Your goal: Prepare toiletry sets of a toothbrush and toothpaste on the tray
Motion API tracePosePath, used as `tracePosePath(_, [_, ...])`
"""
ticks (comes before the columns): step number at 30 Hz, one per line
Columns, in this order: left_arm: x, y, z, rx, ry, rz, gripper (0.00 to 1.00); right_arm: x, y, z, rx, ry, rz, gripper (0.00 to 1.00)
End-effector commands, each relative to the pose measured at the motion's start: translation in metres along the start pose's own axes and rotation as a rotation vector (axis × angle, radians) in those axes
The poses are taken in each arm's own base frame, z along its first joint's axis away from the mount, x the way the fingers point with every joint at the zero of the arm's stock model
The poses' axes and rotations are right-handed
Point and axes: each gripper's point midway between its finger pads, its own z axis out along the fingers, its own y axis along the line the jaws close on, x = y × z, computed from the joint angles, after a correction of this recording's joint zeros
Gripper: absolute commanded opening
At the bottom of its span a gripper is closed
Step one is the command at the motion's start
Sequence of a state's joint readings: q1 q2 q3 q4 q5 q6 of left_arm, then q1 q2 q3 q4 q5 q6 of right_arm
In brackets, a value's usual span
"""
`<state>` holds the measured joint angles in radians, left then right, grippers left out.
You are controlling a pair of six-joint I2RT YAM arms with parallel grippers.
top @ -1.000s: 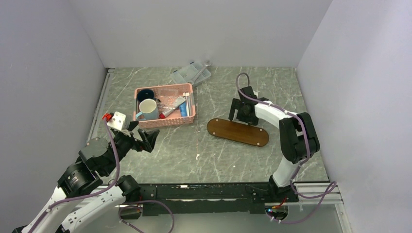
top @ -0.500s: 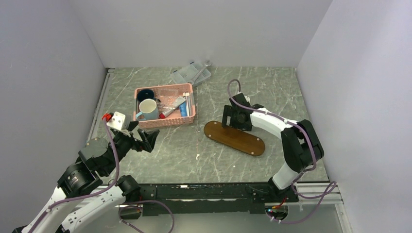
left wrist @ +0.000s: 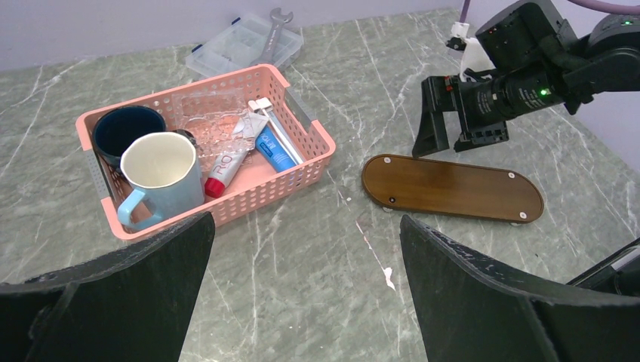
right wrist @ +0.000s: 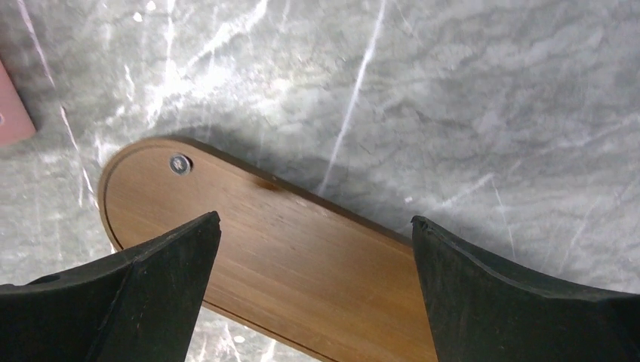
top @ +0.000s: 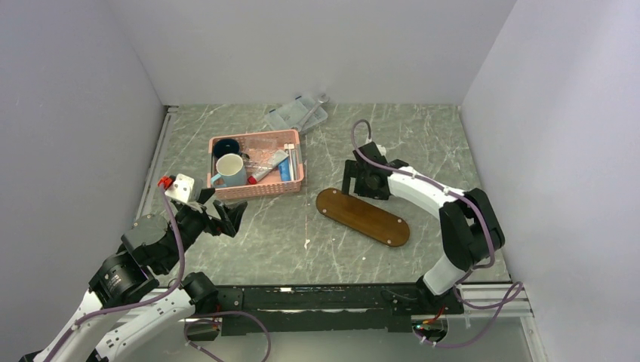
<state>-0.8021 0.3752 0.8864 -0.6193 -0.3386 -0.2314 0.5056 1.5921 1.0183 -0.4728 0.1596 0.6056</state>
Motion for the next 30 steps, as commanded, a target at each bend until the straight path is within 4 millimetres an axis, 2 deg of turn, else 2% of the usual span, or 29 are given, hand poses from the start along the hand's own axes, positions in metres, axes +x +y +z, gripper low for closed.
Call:
tracePosePath(1, [0.000,0.001,-0.001,-0.007,0.002,-0.012,0.99,-0.023,0.019,0.006,-0.035,-0.036,-0.020,1.00])
tracePosePath(6, [0.000,0.001,0.000,-0.007,0.004,-0.010,0.99,-0.025,0.036,0.014,-0.115,-0.033,-0.040,1.00])
tracePosePath(11, [0.001,0.000,0.001,-0.006,0.008,-0.008,0.99,-0.018,0.046,0.018,-0.185,-0.011,-0.062,1.00])
tracePosePath(17, [0.001,-0.001,0.001,-0.003,0.009,-0.007,0.99,-0.004,0.059,0.013,-0.256,0.015,-0.096,1.00])
tracePosePath(23, [0.002,-0.001,0.001,-0.004,0.012,-0.008,0.99,0.012,0.070,0.014,-0.268,0.044,-0.135,1.00])
tracePosePath(30, [0.001,-0.001,0.001,-0.003,0.012,-0.008,0.99,0.030,0.084,0.007,-0.293,0.061,-0.179,1.00])
